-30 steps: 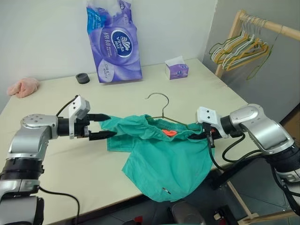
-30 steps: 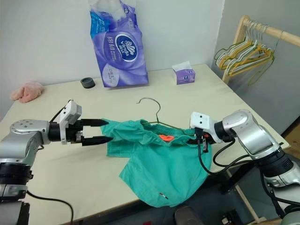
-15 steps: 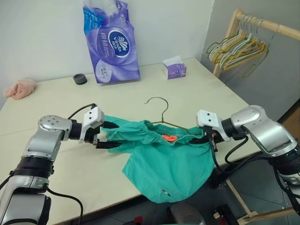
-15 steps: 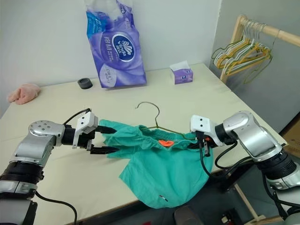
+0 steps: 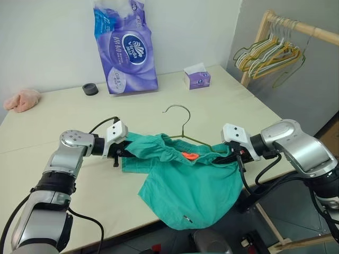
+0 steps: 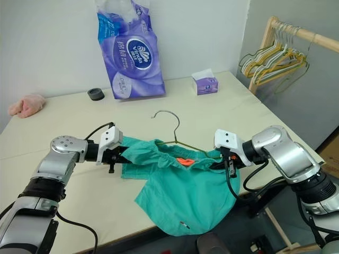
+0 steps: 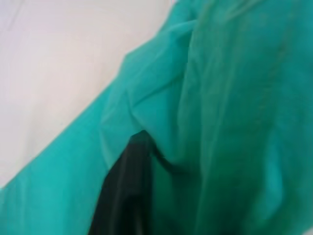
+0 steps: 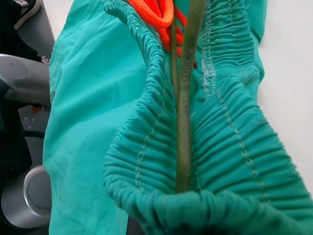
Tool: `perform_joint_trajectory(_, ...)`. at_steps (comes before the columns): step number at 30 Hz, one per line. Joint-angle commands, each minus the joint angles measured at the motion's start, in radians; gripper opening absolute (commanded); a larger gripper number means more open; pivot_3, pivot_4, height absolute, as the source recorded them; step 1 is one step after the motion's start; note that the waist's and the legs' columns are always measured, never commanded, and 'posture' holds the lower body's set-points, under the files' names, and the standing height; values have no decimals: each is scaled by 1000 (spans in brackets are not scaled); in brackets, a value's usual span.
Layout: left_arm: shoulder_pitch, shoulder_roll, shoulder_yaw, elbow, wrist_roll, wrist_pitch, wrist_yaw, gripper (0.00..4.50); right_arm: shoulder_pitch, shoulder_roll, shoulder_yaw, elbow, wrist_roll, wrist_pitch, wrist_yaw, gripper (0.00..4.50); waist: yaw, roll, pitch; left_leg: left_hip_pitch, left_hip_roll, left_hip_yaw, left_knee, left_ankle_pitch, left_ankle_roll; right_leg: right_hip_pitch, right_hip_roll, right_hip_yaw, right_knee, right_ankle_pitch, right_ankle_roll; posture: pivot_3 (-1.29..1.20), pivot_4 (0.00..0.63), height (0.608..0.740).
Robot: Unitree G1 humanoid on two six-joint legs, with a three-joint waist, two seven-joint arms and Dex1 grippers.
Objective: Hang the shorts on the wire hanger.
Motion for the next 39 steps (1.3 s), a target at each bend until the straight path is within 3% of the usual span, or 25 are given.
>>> perform_joint_trajectory(1, -54, 4, 67, 56, -2, -33, 72, 50, 4, -26, -53, -40, 31, 12, 1, 0, 0, 0, 0, 0, 0, 0, 0, 0, 0, 0, 0, 0, 0, 0, 0, -401, 43, 740)
perform_joint_trajectory(9, -22, 17, 86, 81, 5, -82, 109, 50, 35, -57, -81, -62, 61, 46, -13, 0, 0, 0, 0, 0, 0, 0, 0, 0, 0, 0, 0, 0, 0, 0, 0, -398, 44, 740)
perform_joint_trajectory(16, 75, 5, 62, -45, 2, -71, 100, 50, 24, -28, -68, -61, 67, 66, -36, 0, 1, 0, 0, 0, 0, 0, 0, 0, 0, 0, 0, 0, 0, 0, 0, -392, 43, 740)
perform_joint_trajectory(20, 111, -3, 75, -85, -32, 40, 101, 50, 12, -20, -66, -48, 69, 67, -39, 0, 2, 0, 0, 0, 0, 0, 0, 0, 0, 0, 0, 0, 0, 0, 0, -388, 42, 740)
perform_joint_trajectory(24, 141, -20, 103, -128, -43, 49, 156, 913, 10, -9, -71, -47, 79, 79, -49, 0, 4, 0, 0, 0, 0, 0, 0, 0, 0, 0, 0, 0, 0, 0, 0, -388, 42, 740)
perform_joint_trajectory(30, 230, 8, 167, -188, -35, -16, 254, 2769, 22, 36, -114, -47, 124, 158, -117, 0, 3, 0, 0, 0, 0, 0, 0, 0, 0, 0, 0, 0, 0, 0, 0, -390, 42, 740)
perform_joint_trajectory(35, 218, 95, 309, -81, -60, -11, 339, 2769, 50, 74, -197, -39, 174, 256, -206, 0, 3, 0, 0, 0, 0, 0, 0, 0, 0, 0, 0, 0, 0, 0, 0, -384, 43, 740)
perform_joint_trajectory(39, 247, 83, 335, -214, -151, 112, 297, 2769, 66, 92, -240, -51, 216, 328, -257, 0, 11, 0, 0, 0, 0, 0, 0, 0, 0, 0, -1, 0, 0, 0, 0, -381, 41, 740)
